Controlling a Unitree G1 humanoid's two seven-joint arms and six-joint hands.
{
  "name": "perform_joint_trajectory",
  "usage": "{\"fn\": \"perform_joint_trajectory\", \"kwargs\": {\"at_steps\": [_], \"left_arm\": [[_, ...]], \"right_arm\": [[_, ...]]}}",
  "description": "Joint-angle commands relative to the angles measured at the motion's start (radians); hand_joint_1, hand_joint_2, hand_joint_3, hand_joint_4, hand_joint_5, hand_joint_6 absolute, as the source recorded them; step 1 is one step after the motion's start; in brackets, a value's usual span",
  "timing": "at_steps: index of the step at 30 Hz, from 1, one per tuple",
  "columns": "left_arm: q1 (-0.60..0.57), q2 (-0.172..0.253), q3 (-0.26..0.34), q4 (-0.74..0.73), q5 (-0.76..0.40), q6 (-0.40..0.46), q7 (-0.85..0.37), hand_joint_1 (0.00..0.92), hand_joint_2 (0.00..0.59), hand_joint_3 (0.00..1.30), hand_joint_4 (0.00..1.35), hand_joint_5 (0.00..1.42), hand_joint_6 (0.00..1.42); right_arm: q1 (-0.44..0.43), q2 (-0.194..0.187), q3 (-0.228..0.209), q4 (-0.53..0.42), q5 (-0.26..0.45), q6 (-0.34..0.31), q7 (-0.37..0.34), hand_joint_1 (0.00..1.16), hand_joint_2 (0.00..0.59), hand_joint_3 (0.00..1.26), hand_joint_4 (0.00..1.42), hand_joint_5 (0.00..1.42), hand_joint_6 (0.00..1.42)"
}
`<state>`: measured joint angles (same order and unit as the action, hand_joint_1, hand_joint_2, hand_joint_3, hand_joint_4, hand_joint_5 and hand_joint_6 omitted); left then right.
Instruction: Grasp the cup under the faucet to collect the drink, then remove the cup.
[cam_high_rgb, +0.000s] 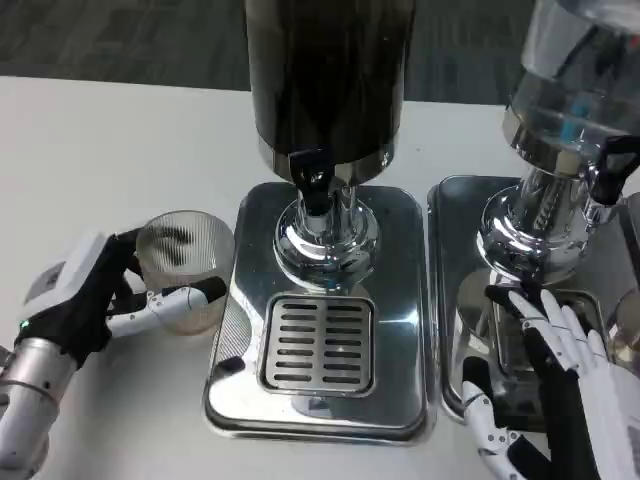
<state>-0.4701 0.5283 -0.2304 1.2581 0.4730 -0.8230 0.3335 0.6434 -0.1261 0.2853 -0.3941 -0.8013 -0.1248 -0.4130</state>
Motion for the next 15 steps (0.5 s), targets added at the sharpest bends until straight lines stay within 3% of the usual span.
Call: {"fn": "perform_joint_trajectory", "kwargs": {"at_steps": [1,5,15], "left_arm": [[0.011,-0.009,-0.012,-0.001,0.016,-0.023,0.034,0.3,0.181,0.59,0.63,0.83,1.19],[0.019,-0.003,-0.012,-0.005,0.02,-0.034,0.069,0.3,0.185,0.63,0.68,0.9,1.27],[0.073,0.033,0.004,-0.035,0.012,-0.107,0.163,0.329,0.183,0.65,0.7,0.93,1.29]], "right_arm": [[-0.007,-0.004,-0.003,0.003,0.008,-0.004,0.007,0.37,0.441,0.19,0.06,0.05,0.0],[-0.014,-0.006,-0.001,0.009,0.015,-0.006,0.014,0.36,0.436,0.19,0.06,0.05,0.0],[-0.031,-0.007,0.011,0.027,0.025,-0.013,0.016,0.35,0.439,0.18,0.06,0.05,0.0]]}}
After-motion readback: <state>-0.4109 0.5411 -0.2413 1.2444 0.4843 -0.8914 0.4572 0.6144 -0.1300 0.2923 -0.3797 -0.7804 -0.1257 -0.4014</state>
